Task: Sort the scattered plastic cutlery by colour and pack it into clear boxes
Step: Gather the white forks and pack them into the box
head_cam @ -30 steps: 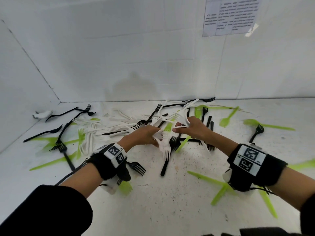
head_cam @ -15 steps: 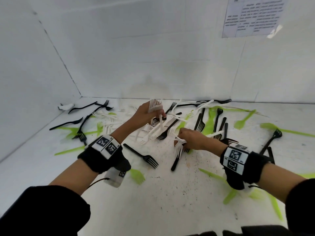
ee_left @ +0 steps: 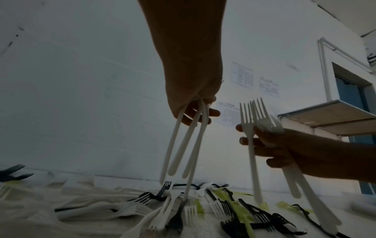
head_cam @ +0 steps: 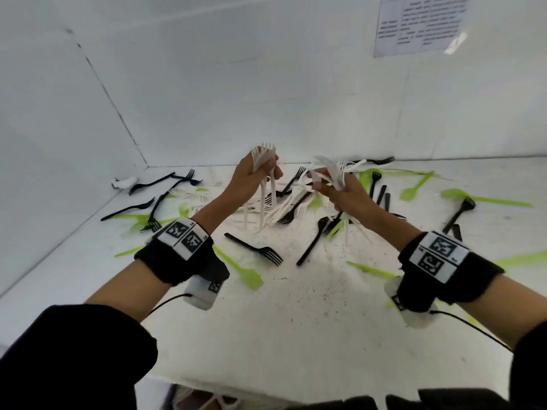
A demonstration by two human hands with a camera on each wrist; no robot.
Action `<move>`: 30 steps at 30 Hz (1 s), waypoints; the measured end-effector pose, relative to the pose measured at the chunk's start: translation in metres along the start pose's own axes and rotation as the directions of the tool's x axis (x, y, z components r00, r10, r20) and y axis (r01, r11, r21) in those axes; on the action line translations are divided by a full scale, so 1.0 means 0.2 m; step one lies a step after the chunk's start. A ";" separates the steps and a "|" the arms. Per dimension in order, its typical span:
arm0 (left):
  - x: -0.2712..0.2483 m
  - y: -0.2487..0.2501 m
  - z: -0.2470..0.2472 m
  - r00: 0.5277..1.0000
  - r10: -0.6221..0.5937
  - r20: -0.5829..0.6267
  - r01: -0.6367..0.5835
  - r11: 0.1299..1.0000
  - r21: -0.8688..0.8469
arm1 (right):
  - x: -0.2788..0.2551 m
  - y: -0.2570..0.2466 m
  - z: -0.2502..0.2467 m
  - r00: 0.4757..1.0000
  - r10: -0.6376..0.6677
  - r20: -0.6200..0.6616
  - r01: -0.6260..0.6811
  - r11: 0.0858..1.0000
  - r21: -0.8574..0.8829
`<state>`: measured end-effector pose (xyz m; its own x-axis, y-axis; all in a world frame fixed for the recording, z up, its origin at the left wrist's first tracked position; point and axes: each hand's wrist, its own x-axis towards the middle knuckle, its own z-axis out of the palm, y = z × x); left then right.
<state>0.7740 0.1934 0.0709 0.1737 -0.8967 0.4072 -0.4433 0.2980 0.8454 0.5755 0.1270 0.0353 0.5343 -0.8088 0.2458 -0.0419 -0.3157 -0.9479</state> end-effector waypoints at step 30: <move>-0.86 0.17 1.09 0.627 -0.674 0.392 0.752 0.389 -0.532 | -1.10 0.21 -0.31 0.830 0.557 0.034 -0.506 0.725 0.467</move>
<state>0.5385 0.2869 -0.0463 0.0630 -0.8909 -0.4498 0.4261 -0.3836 0.8193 0.4037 0.2609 -0.0470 0.4489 -0.8302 -0.3306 0.0939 0.4117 -0.9065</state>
